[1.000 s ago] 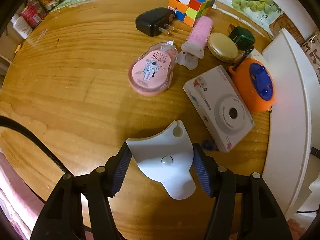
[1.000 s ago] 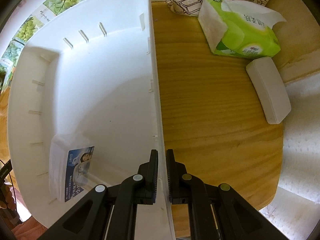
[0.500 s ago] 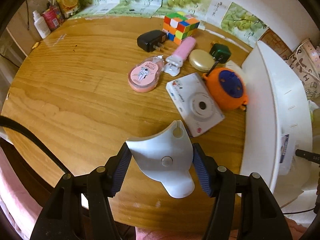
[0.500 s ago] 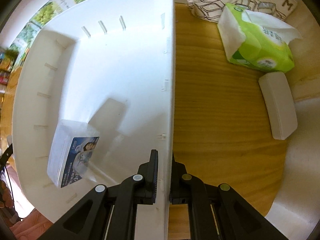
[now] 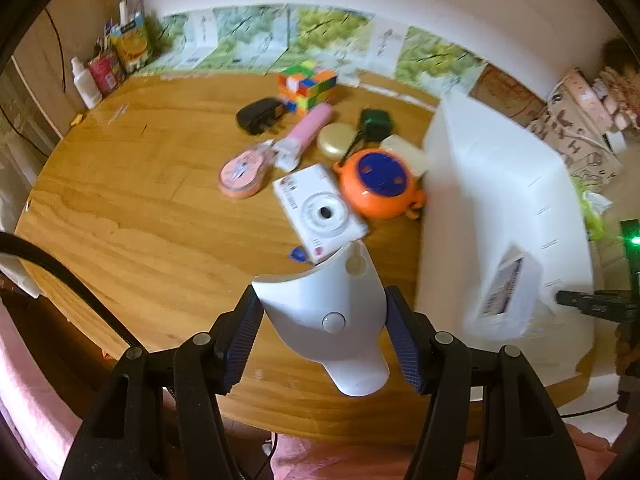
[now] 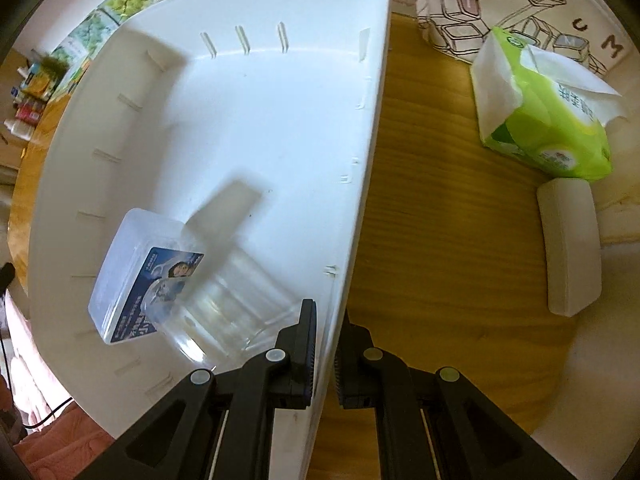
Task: Organize rigid objects
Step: 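Lift the white fan-shaped piece with the left gripper toward the tray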
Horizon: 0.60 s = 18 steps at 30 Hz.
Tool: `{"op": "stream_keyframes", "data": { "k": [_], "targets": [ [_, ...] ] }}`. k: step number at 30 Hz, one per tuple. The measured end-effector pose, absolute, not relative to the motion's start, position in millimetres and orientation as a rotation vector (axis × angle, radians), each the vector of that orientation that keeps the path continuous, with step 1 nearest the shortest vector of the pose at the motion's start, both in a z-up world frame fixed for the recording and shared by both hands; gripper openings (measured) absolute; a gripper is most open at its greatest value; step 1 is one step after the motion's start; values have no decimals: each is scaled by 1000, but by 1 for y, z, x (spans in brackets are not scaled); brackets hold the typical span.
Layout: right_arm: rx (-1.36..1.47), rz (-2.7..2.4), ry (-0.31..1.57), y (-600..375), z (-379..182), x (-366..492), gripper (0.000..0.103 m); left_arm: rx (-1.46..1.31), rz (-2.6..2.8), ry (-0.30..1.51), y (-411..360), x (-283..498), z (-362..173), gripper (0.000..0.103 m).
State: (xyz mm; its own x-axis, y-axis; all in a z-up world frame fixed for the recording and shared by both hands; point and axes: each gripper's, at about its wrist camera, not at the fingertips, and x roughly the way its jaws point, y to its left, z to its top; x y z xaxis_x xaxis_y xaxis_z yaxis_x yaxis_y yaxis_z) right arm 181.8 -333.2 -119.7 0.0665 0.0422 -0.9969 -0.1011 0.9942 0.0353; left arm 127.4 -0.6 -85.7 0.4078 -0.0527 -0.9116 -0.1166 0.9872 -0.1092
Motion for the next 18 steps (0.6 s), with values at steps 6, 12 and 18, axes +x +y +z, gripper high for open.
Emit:
{"op": "stream_keyframes", "data": {
  "k": [6, 12, 18],
  "targets": [
    [-79, 148, 1494, -332, -126, 175, 9, -122, 5, 1093, -24, 128, -62, 65],
    [-121, 164, 1486, -326, -133, 169, 9, -75, -56, 1040, -50, 134, -45, 65],
    [-158, 171, 1481, -317, -136, 165, 9, -32, -132, 1012, -79, 143, -39, 65]
  ]
}}
